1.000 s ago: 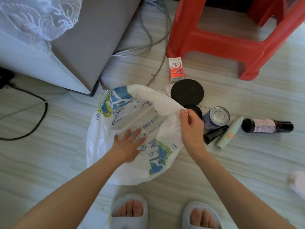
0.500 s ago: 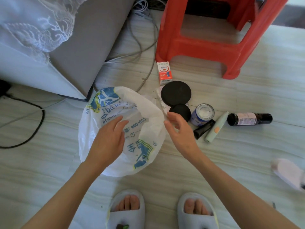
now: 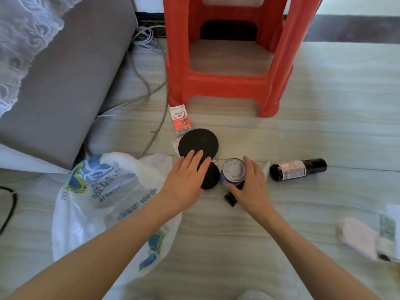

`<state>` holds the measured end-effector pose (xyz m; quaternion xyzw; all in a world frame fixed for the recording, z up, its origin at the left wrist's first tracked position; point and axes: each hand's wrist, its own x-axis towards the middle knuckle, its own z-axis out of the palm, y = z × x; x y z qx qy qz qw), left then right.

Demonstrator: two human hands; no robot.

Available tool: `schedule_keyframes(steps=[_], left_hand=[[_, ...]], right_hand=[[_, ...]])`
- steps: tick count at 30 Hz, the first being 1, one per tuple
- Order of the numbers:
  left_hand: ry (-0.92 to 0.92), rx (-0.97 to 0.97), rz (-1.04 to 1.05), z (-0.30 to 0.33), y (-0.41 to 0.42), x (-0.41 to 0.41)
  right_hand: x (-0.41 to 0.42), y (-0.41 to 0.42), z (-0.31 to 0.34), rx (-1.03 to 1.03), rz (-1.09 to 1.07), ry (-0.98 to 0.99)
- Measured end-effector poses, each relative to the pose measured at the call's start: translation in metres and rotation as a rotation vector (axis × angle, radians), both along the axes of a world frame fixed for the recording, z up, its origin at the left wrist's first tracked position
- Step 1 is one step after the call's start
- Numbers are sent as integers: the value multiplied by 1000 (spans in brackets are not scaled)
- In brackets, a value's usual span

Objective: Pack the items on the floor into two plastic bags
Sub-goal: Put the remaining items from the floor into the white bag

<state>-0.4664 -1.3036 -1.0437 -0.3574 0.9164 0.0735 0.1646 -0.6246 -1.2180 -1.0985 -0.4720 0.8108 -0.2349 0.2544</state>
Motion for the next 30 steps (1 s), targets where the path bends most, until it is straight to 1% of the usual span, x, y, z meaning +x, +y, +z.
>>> schedule_keyframes(steps=[3, 5, 10, 14, 17, 19, 21, 23, 26, 27, 29, 30], left_hand=[[-51, 115, 71, -36, -13, -15], [-90, 144, 79, -55, -14, -24], [-101, 54, 41, -74, -21, -42], [-136, 44, 71, -70, -18, -44], [-20, 23, 128, -50, -15, -41], [87, -54, 130, -28, -14, -34], [217, -142, 151, -1, -12, -22], [382, -178, 237, 26, -9, -2], [623, -167, 414, 62, -2, 40], [665, -141, 506, 69, 3, 58], [664, -55, 678, 76, 16, 97], [632, -22, 726, 75, 24, 118]], right_hand=[[-9, -5, -18, 7, 111, -57], [-15, -9, -23, 1, 145, -85], [-23, -19, -25, -16, 148, -103], [-26, -17, -25, -7, 129, -104], [-26, -10, -16, -65, 25, -136], [-25, -4, -2, -107, -36, -137], [-22, 2, 19, -139, -59, -131], [-16, 6, 46, -180, -66, -135], [2, 8, 90, -228, 5, -185], [10, 7, 104, -233, 49, -199], [30, 6, 130, -222, 154, -205], [41, 3, 140, -208, 217, -179]])
